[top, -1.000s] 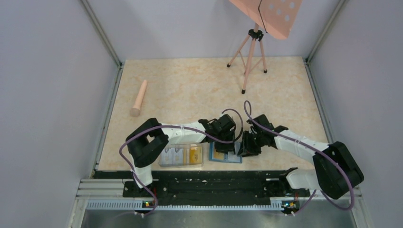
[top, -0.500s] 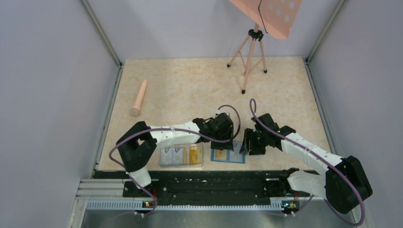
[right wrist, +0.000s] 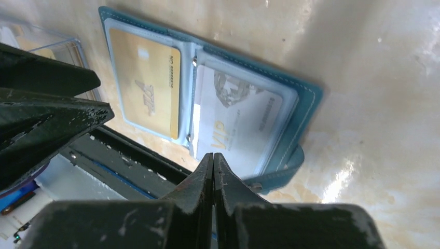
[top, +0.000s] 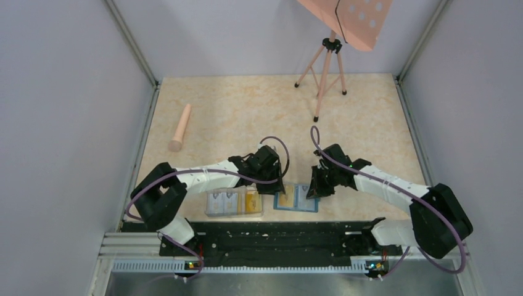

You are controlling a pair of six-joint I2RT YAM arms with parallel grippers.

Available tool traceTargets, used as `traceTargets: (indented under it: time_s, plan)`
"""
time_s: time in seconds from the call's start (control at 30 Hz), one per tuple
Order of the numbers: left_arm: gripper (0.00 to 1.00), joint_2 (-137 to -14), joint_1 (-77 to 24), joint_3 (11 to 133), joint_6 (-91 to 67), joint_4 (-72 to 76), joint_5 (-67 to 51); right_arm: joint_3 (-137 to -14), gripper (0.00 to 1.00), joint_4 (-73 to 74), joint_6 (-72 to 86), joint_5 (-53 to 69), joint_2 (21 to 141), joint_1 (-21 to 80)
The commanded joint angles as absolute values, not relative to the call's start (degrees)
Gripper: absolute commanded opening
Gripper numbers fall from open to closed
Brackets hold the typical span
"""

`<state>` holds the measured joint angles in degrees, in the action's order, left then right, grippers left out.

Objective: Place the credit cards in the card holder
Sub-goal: Insert the credit card into the card holder.

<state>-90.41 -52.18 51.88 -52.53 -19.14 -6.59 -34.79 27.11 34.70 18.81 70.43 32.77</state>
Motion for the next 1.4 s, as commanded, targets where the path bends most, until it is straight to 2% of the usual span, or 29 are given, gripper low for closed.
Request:
traceTargets:
  time_s: [0.0, 0.17, 0.43, 0.6, 0.7, 0.9, 1.1, 1.37]
  plan:
    - [0.46, -89.1, -51.3, 50.6, -51.9, -16.9, -8.0, -38.1, 0.00, 22.5, 34.3, 20.0, 75.4, 33.9]
    - [0.38, -91.7, -51.3, 51.9, -51.7, -16.5, -9.0, -38.1, 0.00, 20.4, 33.9, 20.8, 79.5, 34.0]
    - [0.38, -95.5, -51.5, 54.2, -50.6, -17.4, -9.3, -37.7, 0.00, 19.7, 33.8, 21.6, 80.5, 34.1]
    - [0.15, -95.7, -52.3, 55.9, -50.1, -18.5, -8.9, -37.8, 0.00, 19.6, 33.8, 22.0, 81.1, 34.0]
    - [0.08, -95.6, -52.9, 57.8, -49.4, -21.3, -7.1, -37.7, 0.00, 19.6, 33.9, 22.1, 81.2, 34.0]
    - [0.09, -95.1, -54.5, 60.9, -48.7, -25.6, -4.6, -37.7, 0.00, 19.6, 34.0, 22.0, 81.2, 34.0]
    - [0.10, -95.3, -54.8, 60.8, -48.8, -22.5, -7.3, -38.3, 0.00, 20.5, 34.6, 20.9, 79.2, 34.0]
    - [0.31, -96.4, -55.2, 60.9, -49.5, -16.0, -13.4, -41.7, 0.00, 28.5, 35.5, 13.1, 67.7, 34.0]
